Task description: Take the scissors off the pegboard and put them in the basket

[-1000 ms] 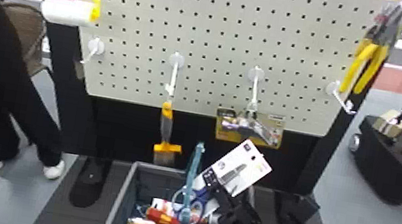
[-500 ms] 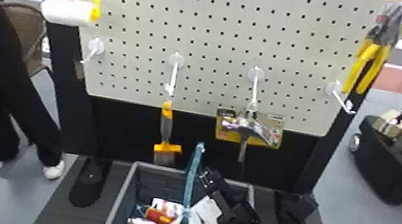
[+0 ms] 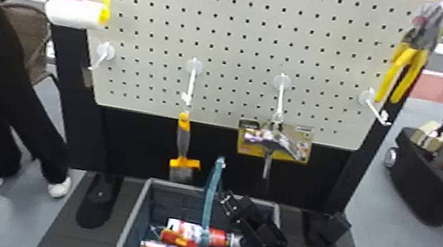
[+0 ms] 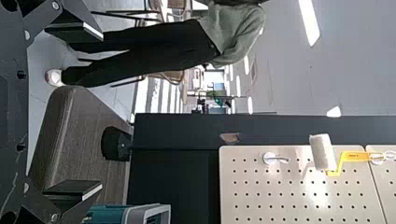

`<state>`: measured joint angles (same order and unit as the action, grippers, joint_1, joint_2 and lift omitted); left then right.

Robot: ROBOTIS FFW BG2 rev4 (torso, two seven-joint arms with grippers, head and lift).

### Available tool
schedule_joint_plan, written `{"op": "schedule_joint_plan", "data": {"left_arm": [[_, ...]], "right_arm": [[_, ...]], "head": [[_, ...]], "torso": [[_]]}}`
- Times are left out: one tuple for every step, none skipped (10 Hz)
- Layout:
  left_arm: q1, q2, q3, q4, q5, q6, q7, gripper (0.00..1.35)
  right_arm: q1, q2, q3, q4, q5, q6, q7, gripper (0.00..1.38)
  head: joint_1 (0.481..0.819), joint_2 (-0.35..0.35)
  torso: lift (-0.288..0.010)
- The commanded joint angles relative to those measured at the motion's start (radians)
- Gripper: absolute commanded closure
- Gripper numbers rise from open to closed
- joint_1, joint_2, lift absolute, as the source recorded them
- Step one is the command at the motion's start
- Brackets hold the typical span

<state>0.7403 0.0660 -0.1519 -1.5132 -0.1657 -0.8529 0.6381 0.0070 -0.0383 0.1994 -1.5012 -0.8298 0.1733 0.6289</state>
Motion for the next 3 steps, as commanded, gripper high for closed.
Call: {"op": "schedule_joint_plan", "data": {"left_arm": [[-0.001,0.000,0.000,0.000,0.000,0.000,0.000,0.18],[0.001,0.000,0.002,0.000,0.000,-0.002,0.000,0.18],[0.001,0.000,0.000,0.000,0.000,-0.002,0.000,0.18]], "right_arm": [[0.000,0.000,0.000,0.000,0.000,-0.003,0.000,0.16],[0.000,0.000,0.000,0.000,0.000,-0.006,0.000,0.16],[0.000,0.000,0.000,0.000,0.000,-0.006,0.002,0.16]], "head": [[0.549,0.000],[0.549,0.000],[0.549,0.000]], "torso": [[-0.100],[-0.100],[-0.100]]}}
